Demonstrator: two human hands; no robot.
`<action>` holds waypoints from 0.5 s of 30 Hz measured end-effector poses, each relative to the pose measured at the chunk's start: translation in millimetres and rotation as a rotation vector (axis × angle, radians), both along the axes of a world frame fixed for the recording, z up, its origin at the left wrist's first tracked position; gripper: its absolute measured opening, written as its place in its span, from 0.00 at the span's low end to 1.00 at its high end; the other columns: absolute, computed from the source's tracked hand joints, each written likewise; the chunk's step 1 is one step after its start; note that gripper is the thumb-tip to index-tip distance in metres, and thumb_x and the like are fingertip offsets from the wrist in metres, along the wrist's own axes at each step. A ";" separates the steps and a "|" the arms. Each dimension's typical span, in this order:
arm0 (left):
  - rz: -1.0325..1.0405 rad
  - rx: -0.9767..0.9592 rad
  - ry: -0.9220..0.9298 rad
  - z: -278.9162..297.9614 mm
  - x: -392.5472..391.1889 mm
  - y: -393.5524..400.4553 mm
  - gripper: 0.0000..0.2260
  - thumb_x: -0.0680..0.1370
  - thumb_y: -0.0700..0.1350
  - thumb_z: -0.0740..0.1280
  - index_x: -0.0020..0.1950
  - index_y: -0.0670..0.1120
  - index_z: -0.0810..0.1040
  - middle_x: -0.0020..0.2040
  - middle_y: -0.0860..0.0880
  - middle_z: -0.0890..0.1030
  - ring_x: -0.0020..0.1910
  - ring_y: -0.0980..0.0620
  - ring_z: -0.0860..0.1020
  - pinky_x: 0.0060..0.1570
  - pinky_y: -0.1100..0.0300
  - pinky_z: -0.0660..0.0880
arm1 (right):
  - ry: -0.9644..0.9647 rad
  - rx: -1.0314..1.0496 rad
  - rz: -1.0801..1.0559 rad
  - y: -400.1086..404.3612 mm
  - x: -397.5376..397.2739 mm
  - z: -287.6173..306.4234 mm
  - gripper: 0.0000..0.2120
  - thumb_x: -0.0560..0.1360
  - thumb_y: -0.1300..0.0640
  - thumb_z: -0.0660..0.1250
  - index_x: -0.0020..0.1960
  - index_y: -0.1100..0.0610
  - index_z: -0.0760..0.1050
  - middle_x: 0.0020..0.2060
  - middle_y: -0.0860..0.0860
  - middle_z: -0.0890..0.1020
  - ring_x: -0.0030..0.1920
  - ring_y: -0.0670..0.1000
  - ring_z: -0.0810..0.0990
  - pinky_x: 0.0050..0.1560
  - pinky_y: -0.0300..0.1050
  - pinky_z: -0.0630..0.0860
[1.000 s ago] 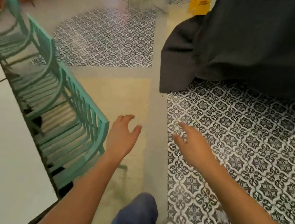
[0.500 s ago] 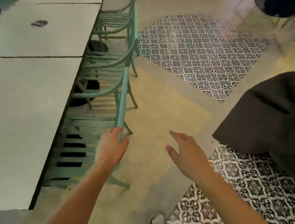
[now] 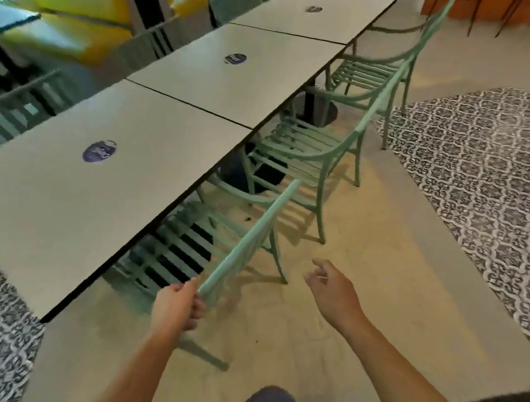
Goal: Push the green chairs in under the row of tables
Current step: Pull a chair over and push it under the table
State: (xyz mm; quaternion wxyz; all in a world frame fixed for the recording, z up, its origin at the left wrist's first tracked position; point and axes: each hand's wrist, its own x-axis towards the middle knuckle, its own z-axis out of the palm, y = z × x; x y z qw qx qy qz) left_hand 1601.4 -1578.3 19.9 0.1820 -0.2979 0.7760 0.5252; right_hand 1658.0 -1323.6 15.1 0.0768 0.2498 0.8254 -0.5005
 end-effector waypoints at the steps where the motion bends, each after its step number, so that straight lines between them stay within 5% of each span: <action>1: 0.090 0.073 -0.073 0.1 3.2 4.3 0.12 0.79 0.50 0.64 0.43 0.40 0.75 0.33 0.43 0.77 0.27 0.49 0.72 0.25 0.60 0.68 | -0.005 -0.008 0.034 5.3 -15.8 0.1 0.23 0.78 0.46 0.61 0.70 0.54 0.68 0.64 0.54 0.75 0.62 0.53 0.75 0.57 0.45 0.70; 7: 0.590 0.532 -0.239 -45.0 18.4 6.0 0.26 0.80 0.57 0.61 0.64 0.35 0.70 0.53 0.37 0.79 0.46 0.41 0.79 0.44 0.48 0.78 | -0.085 -0.211 0.190 -1.8 -122.6 -23.2 0.22 0.78 0.45 0.61 0.68 0.54 0.70 0.61 0.52 0.76 0.56 0.49 0.73 0.51 0.43 0.67; 13: 1.122 0.821 -0.046 -70.3 -3.4 39.2 0.19 0.80 0.55 0.62 0.64 0.45 0.62 0.52 0.36 0.73 0.45 0.40 0.75 0.52 0.43 0.75 | -0.328 -0.775 -0.075 4.4 -204.2 -42.3 0.15 0.80 0.51 0.60 0.66 0.54 0.68 0.57 0.55 0.77 0.55 0.55 0.77 0.53 0.57 0.73; 15: 1.260 0.822 0.025 -74.3 -20.9 40.4 0.19 0.80 0.55 0.62 0.64 0.47 0.63 0.53 0.36 0.72 0.45 0.40 0.75 0.44 0.44 0.77 | -0.356 -0.852 -0.158 10.6 -232.6 -41.8 0.15 0.80 0.52 0.60 0.65 0.55 0.67 0.57 0.58 0.75 0.59 0.59 0.75 0.54 0.60 0.74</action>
